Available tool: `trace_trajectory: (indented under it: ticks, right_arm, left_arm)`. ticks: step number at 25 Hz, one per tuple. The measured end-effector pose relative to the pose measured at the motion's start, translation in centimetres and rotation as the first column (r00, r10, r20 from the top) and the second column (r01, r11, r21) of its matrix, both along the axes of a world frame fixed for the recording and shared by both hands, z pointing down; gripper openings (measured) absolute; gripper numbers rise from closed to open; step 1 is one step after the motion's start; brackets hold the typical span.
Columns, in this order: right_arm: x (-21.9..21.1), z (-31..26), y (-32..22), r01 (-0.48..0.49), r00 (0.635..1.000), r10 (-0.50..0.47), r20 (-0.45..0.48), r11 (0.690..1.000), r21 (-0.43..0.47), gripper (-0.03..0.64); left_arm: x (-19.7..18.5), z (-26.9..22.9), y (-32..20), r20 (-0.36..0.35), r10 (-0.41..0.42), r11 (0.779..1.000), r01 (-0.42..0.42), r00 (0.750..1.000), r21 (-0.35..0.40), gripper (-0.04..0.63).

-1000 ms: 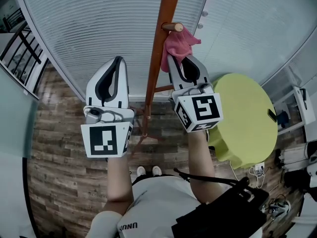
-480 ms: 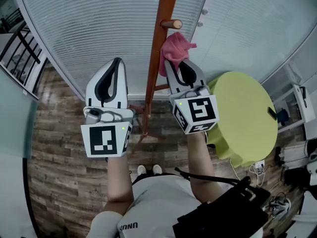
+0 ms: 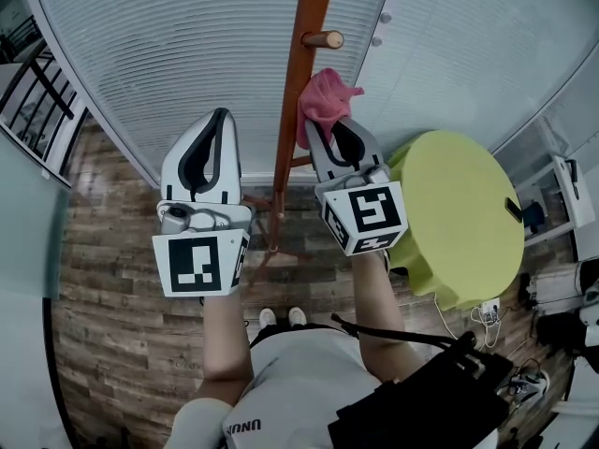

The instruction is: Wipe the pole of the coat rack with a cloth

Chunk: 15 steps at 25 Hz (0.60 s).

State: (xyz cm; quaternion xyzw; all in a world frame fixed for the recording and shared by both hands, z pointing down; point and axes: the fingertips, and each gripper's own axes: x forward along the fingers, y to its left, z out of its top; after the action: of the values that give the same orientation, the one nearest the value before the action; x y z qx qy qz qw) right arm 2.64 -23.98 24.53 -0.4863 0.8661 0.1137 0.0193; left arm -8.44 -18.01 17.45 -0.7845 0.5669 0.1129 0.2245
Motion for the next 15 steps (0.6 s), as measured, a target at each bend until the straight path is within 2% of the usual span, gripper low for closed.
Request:
trace_trajectory:
  ticks: [15]
  right_arm:
    - [-0.8, 2.2, 0.5, 0.005, 1.0, -0.006, -0.029, 0.999, -0.042, 0.074]
  left_arm:
    - [-0.7, 0.6, 0.4, 0.002, -0.013, 1.0, 0.013, 1.0, -0.009, 0.013]
